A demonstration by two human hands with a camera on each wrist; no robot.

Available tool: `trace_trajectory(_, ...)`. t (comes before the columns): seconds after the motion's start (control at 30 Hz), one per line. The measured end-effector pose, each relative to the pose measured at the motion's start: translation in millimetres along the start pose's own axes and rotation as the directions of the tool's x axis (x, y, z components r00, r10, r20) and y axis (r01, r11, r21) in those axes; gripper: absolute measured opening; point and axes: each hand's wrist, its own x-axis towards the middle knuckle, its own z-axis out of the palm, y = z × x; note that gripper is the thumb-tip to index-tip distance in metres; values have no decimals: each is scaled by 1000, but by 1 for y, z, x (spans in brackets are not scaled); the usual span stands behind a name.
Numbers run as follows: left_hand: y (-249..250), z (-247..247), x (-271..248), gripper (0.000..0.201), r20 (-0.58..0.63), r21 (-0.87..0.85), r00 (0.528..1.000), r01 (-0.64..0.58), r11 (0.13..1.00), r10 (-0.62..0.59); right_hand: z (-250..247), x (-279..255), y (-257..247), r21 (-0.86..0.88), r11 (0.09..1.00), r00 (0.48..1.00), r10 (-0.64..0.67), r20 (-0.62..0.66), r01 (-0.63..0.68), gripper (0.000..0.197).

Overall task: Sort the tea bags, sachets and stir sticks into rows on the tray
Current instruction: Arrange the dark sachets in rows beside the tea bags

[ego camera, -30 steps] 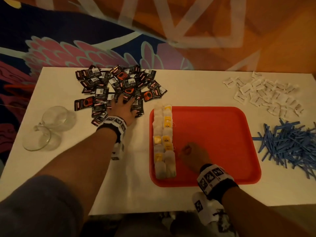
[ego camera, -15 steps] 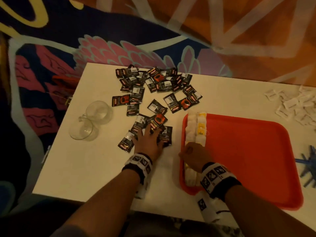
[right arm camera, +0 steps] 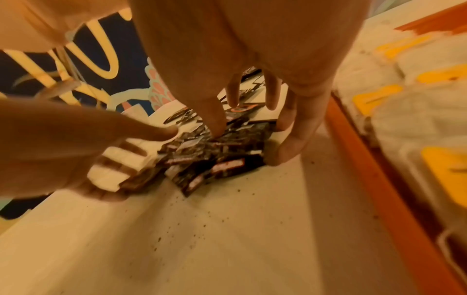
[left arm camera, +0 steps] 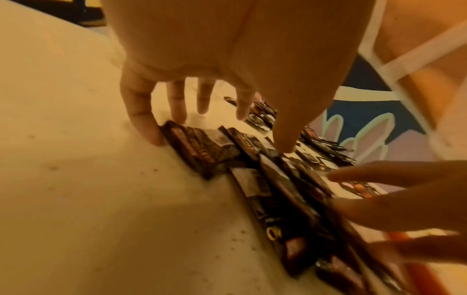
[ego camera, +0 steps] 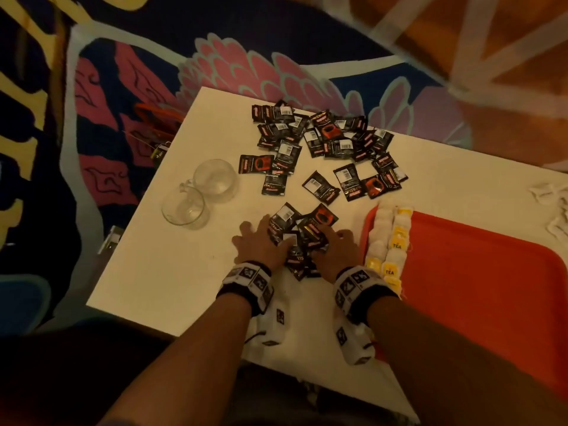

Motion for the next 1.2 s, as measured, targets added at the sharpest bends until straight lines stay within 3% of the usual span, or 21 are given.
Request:
trace_trajectory(0.1,16,17,-5,76,61,-1,994,-87,996,87,14,-1,-7,3,1000,1000,-16,15,16,52)
trace_trajectory(0.3,18,37,-7,61,27,-250,1000,14,968,-8,21,-2,-6,140,990,999,-36,-12,37,41)
trace_trajectory(0.5,21,30,-3,48,-28,-215,999,-29,976,23,25,-11,-13,207,974,992,-104,72,87,41)
trace_trajectory(0.63,12,27,3,34,-14,-360,997,-70,930,70,24,-10,-12,314,942,982,-158,101,119,44)
trace_trajectory(0.73,3,22,4,34,-2,-483,994,-94,871,107,12,-10,-5,464,881,982,-158,101,94,35)
trace_trajectory(0.8,-3,18,5,35,-11,-525,991,-122,843,137,9,-8,3,552,833,996,-67,56,25,27)
trace_trajectory(0.87,-6,13,4,34,-22,-553,986,-152,820,167,6,-5,7,567,821,998,63,16,-61,31)
trace_trajectory(0.93,-3,9,-1,36,-9,-586,975,-186,789,223,1,-6,4,683,706,982,145,119,-187,43)
trace_trajectory(1.0,8,7,-11,37,49,-589,948,-228,776,316,-4,-10,-5,800,542,965,94,245,-256,42)
trace_trajectory(1.07,19,9,-19,35,114,-561,911,-269,783,395,-5,-12,-13,868,463,975,-27,219,-182,23)
trace_trajectory(1.2,41,3,-35,35,148,-656,917,-189,731,370,-17,-16,-18,836,549,996,-67,52,-7,11)
